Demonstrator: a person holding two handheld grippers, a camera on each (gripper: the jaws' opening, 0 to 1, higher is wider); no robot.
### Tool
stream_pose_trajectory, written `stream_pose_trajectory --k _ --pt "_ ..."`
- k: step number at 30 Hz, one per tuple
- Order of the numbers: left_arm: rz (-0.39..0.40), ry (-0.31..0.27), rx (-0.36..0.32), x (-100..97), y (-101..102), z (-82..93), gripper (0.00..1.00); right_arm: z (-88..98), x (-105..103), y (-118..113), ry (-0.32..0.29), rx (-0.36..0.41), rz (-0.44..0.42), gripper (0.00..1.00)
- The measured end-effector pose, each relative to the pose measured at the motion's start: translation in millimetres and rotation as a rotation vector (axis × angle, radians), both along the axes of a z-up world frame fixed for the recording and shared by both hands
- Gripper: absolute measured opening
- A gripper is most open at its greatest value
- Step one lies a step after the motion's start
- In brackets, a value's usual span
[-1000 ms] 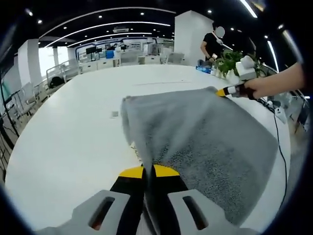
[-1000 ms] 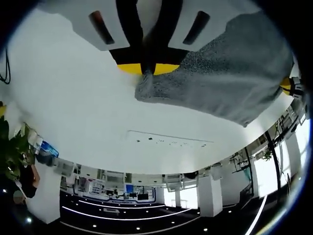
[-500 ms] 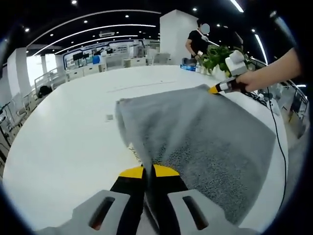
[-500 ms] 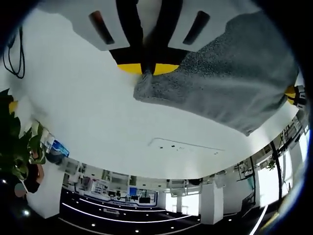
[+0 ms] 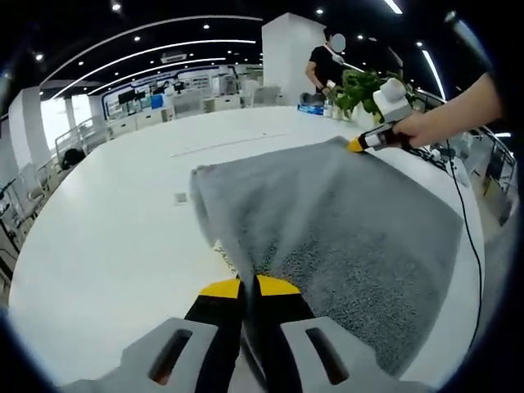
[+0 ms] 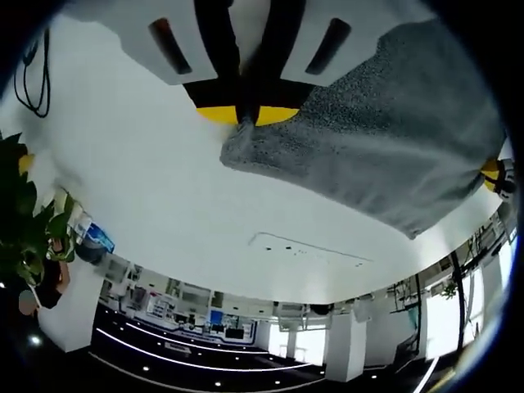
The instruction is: Fold the towel on the table until its edges align and the towel forms a compact rectangular stack.
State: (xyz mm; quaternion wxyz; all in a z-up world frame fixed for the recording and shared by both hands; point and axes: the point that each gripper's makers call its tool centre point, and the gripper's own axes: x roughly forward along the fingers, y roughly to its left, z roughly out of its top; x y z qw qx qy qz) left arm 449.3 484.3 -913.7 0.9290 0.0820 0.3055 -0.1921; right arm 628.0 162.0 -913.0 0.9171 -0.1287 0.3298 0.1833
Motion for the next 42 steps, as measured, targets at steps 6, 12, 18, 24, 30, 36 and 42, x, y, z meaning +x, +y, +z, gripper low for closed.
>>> stream_pose_trajectory --k 6,12,18,24,30,36,42 --pt "0.051 0.022 -0.031 2.0 2 3.0 0.11 2.2 1 -4 0.054 0.099 -0.032 0.13" --pt "0.081 0.015 -0.065 4.3 0 19.4 0.23 20.9 -3 -9 0.038 0.154 -0.024 0.19" --pt "0.069 -0.014 -0.059 6.0 -11 39.9 0.34 44.0 -9 -12 0.012 0.195 -0.012 0.21" --pt "0.024 -0.048 -0.062 3.2 -31 60.3 0.45 55.8 -21 -9 0.006 0.230 0.005 0.22" --pt "-0.032 -0.053 -0.079 -5.9 -60 69.5 0.47 63.9 -29 -15 0.004 0.243 0.014 0.23" --pt "-0.113 -0.060 -0.097 -14.5 -97 77.4 0.50 71.7 -34 -16 -0.006 0.262 0.025 0.24" --pt "-0.225 -0.065 -0.082 -23.9 -142 81.4 0.53 75.8 -41 -17 -0.001 0.281 0.037 0.25"
